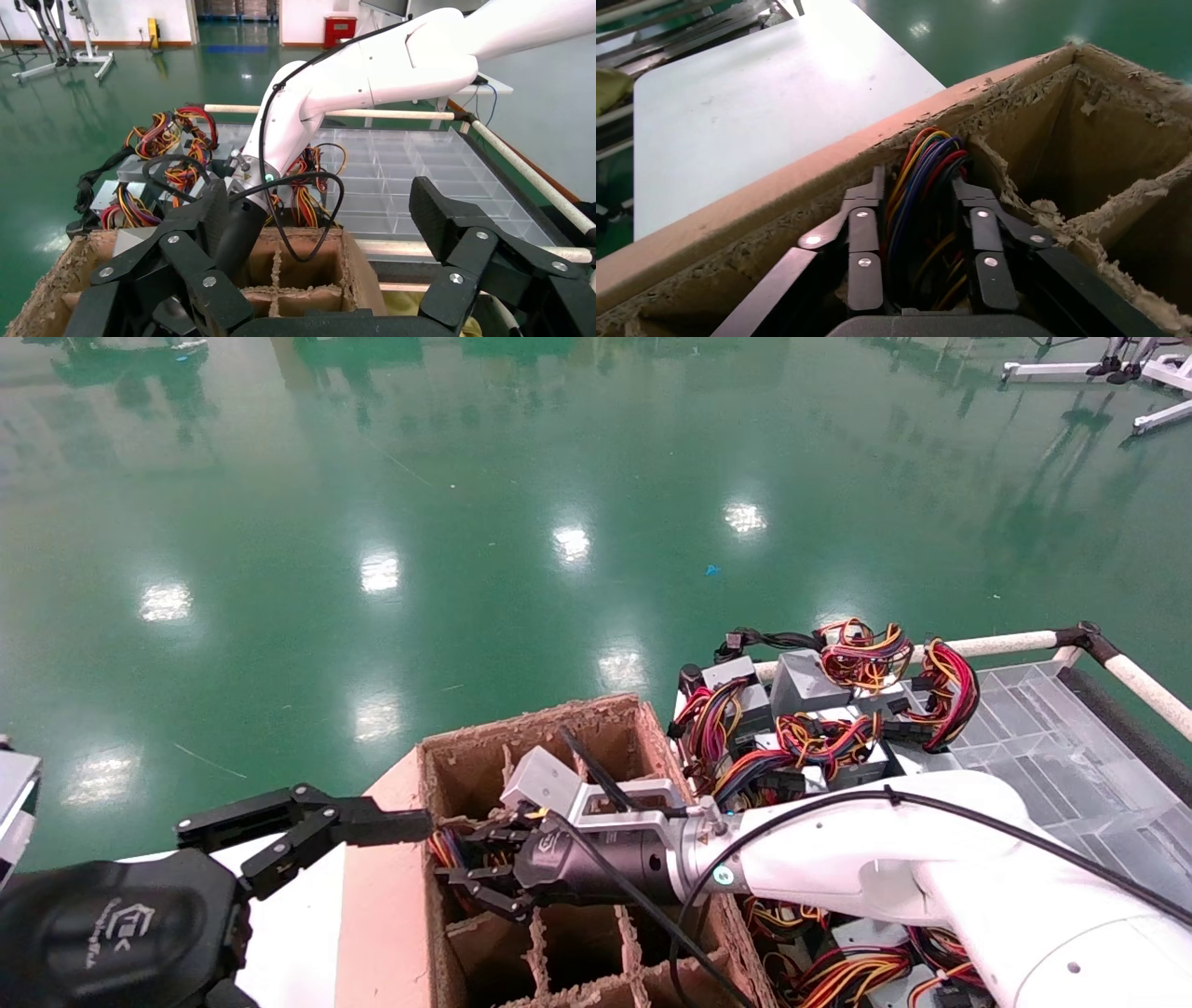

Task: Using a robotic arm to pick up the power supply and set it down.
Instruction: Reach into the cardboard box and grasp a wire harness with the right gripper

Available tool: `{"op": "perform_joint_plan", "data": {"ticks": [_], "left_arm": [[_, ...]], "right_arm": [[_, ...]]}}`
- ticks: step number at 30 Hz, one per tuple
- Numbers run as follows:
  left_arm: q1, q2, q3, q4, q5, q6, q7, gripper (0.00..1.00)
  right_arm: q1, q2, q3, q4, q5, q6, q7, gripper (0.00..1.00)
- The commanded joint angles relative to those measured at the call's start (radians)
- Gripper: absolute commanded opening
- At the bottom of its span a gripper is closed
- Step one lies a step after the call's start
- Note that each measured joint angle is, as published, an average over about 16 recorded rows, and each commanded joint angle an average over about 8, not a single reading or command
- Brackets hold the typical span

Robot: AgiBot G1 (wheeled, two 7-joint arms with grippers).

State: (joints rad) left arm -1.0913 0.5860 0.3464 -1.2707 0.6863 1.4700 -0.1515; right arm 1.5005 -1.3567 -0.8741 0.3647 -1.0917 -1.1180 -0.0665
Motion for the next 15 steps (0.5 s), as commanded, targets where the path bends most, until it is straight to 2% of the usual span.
{"op": "perform_joint_plan", "data": {"ticks": [1, 15], "left_arm": [[0.000, 0.000, 0.000, 0.000, 0.000, 0.000, 0.000, 1.00], [0.000, 0.000, 0.000, 0.000, 0.000, 0.000, 0.000, 1.00]], "right_arm": [[0.001, 0.001, -0.009, -0.006, 0.009, -0.006, 0.001, 0.00], [0.004, 0.012, -0.015, -0.069, 0.096, -0.057, -0.005, 0.00]]}}
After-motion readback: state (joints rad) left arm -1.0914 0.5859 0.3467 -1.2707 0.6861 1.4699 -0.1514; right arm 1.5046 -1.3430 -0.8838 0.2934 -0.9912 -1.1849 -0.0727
